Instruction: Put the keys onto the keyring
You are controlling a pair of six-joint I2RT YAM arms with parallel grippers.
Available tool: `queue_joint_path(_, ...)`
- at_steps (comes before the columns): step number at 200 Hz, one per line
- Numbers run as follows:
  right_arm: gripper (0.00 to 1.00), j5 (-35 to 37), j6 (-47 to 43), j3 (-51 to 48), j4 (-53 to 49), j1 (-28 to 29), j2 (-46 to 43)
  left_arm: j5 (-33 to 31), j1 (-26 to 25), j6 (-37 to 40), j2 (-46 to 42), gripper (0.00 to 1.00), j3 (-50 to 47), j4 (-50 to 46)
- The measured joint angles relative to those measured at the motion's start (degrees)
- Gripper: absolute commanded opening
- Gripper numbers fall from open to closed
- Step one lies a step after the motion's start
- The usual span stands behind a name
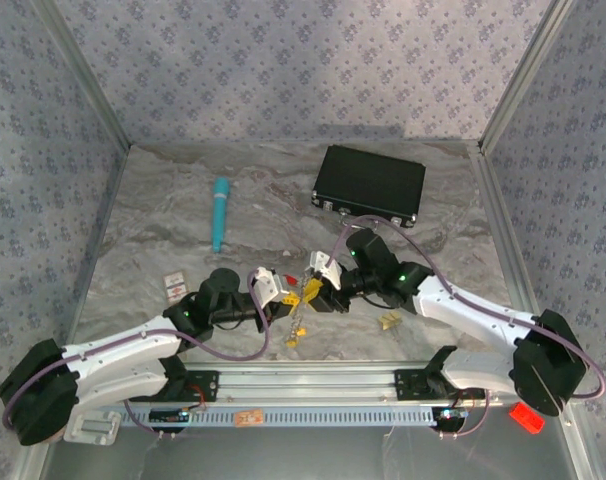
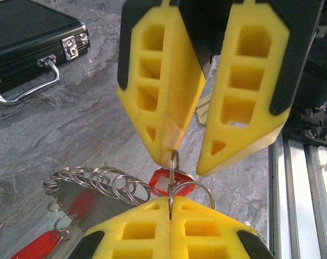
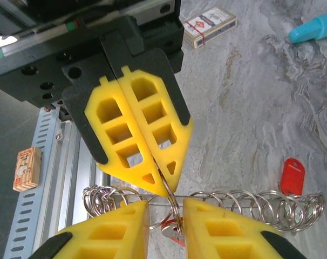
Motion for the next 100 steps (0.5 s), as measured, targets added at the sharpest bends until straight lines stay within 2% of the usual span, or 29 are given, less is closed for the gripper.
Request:
queue_joint_path(68, 0.03, -0.5, -0.1, 0.4, -0.6, 0.0, 1.0, 0.0, 0.0, 0.0, -0.1, 0.0, 0.0, -0.2)
queue_joint_path(100, 0.0, -0.5, 0.0, 0.5, -0.6, 0.0, 1.1, 0.0, 0.0, 0.0, -0.2, 0.0, 0.0, -0.2)
